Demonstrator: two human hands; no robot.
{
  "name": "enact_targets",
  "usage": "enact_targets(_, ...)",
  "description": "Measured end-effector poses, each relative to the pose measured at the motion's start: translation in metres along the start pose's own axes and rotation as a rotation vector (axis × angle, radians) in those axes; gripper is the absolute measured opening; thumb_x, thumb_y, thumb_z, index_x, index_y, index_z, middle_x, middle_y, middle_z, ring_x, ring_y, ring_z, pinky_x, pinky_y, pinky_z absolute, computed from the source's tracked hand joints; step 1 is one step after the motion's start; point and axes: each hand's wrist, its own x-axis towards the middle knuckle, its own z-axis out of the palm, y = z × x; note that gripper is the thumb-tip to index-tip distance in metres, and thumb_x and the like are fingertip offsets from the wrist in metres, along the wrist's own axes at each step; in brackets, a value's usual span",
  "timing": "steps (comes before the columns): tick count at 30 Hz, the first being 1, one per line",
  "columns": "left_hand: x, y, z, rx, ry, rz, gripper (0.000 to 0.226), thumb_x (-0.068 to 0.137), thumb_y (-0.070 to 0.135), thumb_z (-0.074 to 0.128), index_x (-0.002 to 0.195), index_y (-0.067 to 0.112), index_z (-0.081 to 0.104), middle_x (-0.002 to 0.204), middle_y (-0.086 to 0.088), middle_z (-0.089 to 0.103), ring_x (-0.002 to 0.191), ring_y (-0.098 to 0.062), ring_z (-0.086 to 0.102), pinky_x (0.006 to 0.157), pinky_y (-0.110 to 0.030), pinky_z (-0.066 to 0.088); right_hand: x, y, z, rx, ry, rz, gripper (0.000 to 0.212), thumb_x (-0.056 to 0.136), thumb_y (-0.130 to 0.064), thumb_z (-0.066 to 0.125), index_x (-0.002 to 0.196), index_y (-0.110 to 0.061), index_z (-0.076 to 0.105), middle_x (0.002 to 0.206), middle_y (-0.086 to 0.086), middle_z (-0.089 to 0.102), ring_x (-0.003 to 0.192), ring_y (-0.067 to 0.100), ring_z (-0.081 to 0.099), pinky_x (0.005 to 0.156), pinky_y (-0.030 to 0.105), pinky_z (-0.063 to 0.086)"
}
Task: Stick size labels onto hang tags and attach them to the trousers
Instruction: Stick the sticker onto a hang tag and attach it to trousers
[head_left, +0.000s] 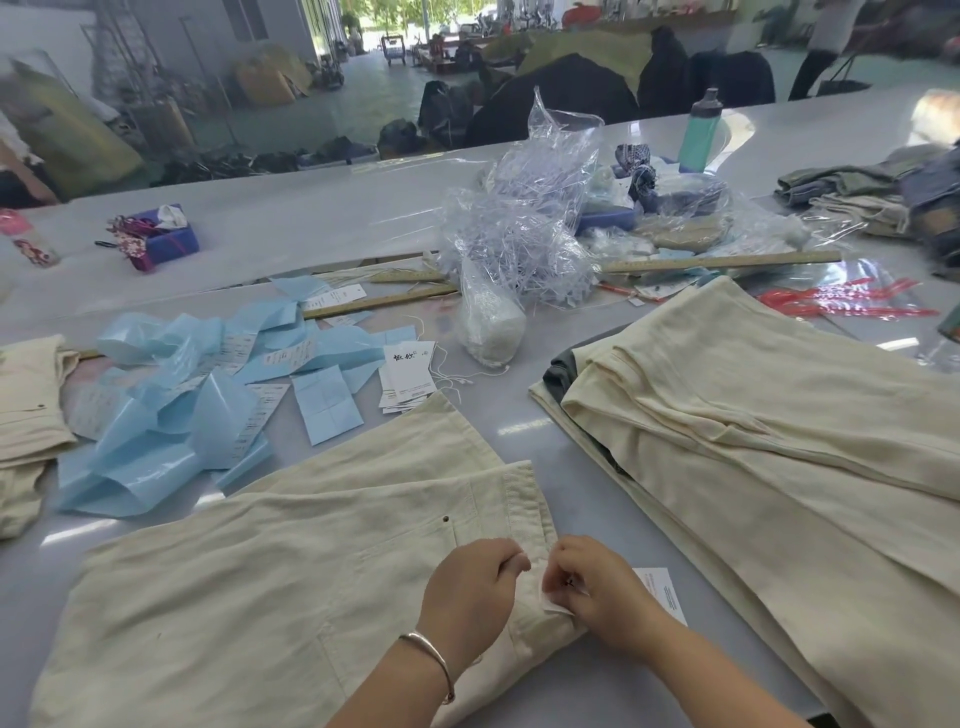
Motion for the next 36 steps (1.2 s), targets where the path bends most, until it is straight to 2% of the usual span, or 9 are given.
enact_targets(7,-0.006,0.003,-0.001,-0.039,-0.064,0.014,0.026,0.098,0.024,0.045,0.075,0.030,0.055,0.064,0.012,0.051,0.063,0.002,0.048,0.058,-0.015,0.033,0.003,-0.002,0.005,-0.097,-0.010,0.111,0.026,0.091,-0.008,0.052,0.082,-0.032,0.049,0.088,-0.013,0.051,0.084,0.008,0.048,0.071,0.014,0.038)
enact_targets(12,-0.006,0.007,-0.003,-0.057,-0.059,0.013,0.027,0.098,0.023,0.045,0.074,0.029,0.056,0.062,0.012,0.049,0.061,0.002,0.047,0.057,-0.016,0.031,0.002,-0.002,0.008,-0.105,0.015,0.084,0.021,0.093,-0.010,0.050,0.111,-0.018,0.058,0.098,-0.010,0.049,0.092,0.009,0.048,0.079,0.016,0.038)
enact_targets(17,-0.009,0.003,-0.002,-0.101,-0.044,0.008,0.028,0.098,0.021,0.046,0.073,0.029,0.056,0.060,0.012,0.049,0.062,0.003,0.048,0.059,-0.016,0.034,-0.003,0.004,0.002,-0.062,0.009,0.040,0.008,0.087,-0.014,0.061,0.094,-0.015,0.065,0.095,-0.004,0.057,0.090,0.011,0.051,0.081,0.020,0.042)
enact_targets(21,-0.008,0.006,0.003,-0.134,-0.049,0.013,0.026,0.097,0.020,0.048,0.075,0.022,0.061,0.061,0.011,0.050,0.061,0.001,0.047,0.059,-0.017,0.033,0.001,-0.001,0.006,-0.124,0.015,0.049,0.003,0.087,-0.017,0.061,0.089,-0.019,0.061,0.092,-0.008,0.051,0.090,0.007,0.044,0.077,0.014,0.036)
enact_targets(23,-0.006,0.007,0.005,-0.141,-0.039,0.021,0.024,0.097,0.020,0.048,0.080,0.015,0.064,0.063,0.011,0.051,0.062,0.000,0.047,0.061,-0.019,0.034,0.003,-0.004,0.008,-0.160,-0.003,0.036,0.010,0.089,-0.016,0.058,0.084,-0.024,0.054,0.092,-0.011,0.048,0.090,0.007,0.041,0.077,0.015,0.035)
enact_targets(25,-0.005,0.007,0.006,-0.141,-0.035,0.028,0.023,0.097,0.020,0.048,0.082,0.014,0.065,0.066,0.010,0.054,0.062,-0.002,0.048,0.062,-0.021,0.036,0.004,-0.006,0.009,-0.204,-0.023,0.013,0.013,0.092,-0.017,0.055,0.085,-0.026,0.049,0.093,-0.012,0.044,0.090,0.007,0.037,0.077,0.016,0.033)
enact_targets(30,-0.001,0.004,0.008,-0.184,-0.031,-0.008,0.024,0.097,0.020,0.049,0.081,0.015,0.066,0.084,0.003,0.069,0.079,-0.011,0.061,0.075,-0.032,0.048,0.009,-0.007,0.007,-0.261,-0.121,-0.024,0.008,0.091,-0.017,0.052,0.097,-0.015,0.056,0.097,-0.007,0.044,0.093,0.012,0.038,0.075,0.021,0.030)
enact_targets(33,0.000,0.002,0.009,-0.192,-0.024,-0.013,0.023,0.097,0.018,0.050,0.081,0.014,0.067,0.074,0.005,0.065,0.072,-0.008,0.057,0.072,-0.030,0.045,0.015,-0.007,0.008,-0.280,-0.149,-0.009,0.008,0.089,-0.018,0.052,0.095,-0.016,0.057,0.096,-0.007,0.044,0.092,0.013,0.039,0.076,0.024,0.033)
enact_targets(36,0.002,0.002,0.007,-0.196,-0.042,-0.014,0.023,0.096,0.019,0.051,0.081,0.017,0.068,0.063,0.012,0.057,0.062,-0.003,0.050,0.064,-0.022,0.040,0.015,-0.006,0.010,-0.204,-0.110,0.041,0.007,0.085,-0.016,0.052,0.081,-0.022,0.051,0.081,-0.015,0.043,0.087,0.014,0.043,0.072,0.025,0.036)
